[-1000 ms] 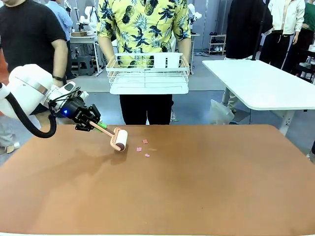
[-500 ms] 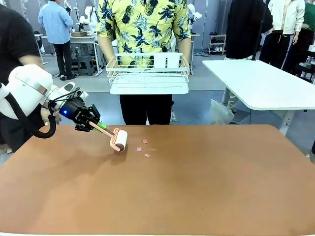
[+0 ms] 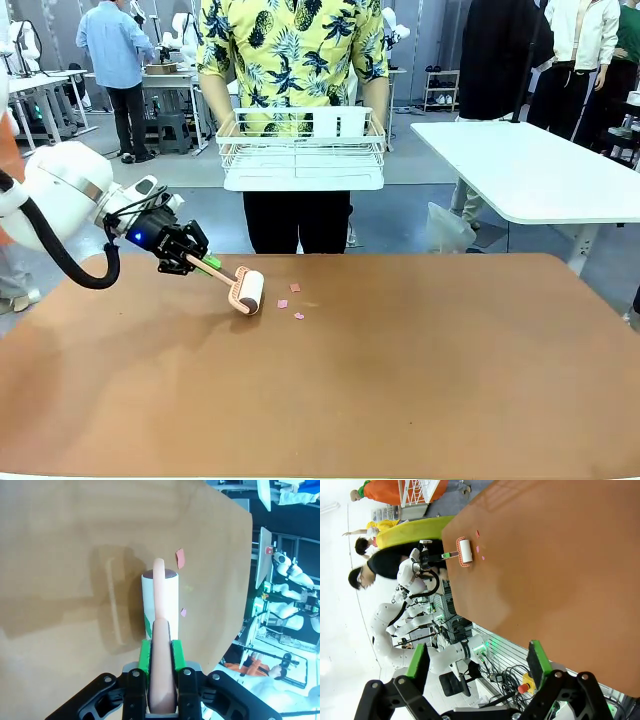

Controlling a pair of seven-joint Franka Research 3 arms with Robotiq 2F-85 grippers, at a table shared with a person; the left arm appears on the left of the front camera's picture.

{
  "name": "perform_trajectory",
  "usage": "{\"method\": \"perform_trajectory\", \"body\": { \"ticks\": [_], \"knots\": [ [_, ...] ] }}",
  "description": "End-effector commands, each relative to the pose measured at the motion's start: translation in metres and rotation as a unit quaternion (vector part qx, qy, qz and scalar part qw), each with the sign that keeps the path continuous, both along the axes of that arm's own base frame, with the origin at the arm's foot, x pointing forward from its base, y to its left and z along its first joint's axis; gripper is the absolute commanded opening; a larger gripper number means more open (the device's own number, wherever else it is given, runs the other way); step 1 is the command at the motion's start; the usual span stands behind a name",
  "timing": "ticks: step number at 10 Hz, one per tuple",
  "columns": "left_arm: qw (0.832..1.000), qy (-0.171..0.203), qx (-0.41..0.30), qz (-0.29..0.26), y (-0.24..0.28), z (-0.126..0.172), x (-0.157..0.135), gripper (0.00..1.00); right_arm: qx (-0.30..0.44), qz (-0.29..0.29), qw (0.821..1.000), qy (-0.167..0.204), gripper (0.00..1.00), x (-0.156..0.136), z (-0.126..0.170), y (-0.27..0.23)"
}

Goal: Clean the table.
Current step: Clean the table with the Lint Roller when the human lifts the Dish drying rack.

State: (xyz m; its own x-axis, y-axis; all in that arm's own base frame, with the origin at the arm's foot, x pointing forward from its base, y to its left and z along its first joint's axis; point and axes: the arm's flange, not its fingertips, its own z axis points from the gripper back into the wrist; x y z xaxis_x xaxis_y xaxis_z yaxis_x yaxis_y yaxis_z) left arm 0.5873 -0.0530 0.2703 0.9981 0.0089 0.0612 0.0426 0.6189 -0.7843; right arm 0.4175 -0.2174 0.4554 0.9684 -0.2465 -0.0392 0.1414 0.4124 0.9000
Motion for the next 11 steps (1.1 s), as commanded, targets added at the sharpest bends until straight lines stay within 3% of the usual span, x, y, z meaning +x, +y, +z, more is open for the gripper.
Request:
{"method": "perform_trajectory", "body": {
  "ticks": [1,7,11],
  "knots": [
    [1.0,-0.017,-0.026,-0.003,0.0,-0.007,0.005,0.19,-0.003,-0.004,1.0,-0.002,1.0,0.0,0.002,0.001],
    [0.999,-0.014,-0.03,0.018,-0.023,-0.032,-0.001,0.19,-0.003,-0.004,1.0,-0.002,1.0,0.0,0.002,0.001],
    [0.999,0.004,-0.049,-0.002,-0.062,-0.042,-0.003,0.19,-0.003,-0.004,1.0,-0.002,1.0,0.0,0.002,0.001]
  ]
}}
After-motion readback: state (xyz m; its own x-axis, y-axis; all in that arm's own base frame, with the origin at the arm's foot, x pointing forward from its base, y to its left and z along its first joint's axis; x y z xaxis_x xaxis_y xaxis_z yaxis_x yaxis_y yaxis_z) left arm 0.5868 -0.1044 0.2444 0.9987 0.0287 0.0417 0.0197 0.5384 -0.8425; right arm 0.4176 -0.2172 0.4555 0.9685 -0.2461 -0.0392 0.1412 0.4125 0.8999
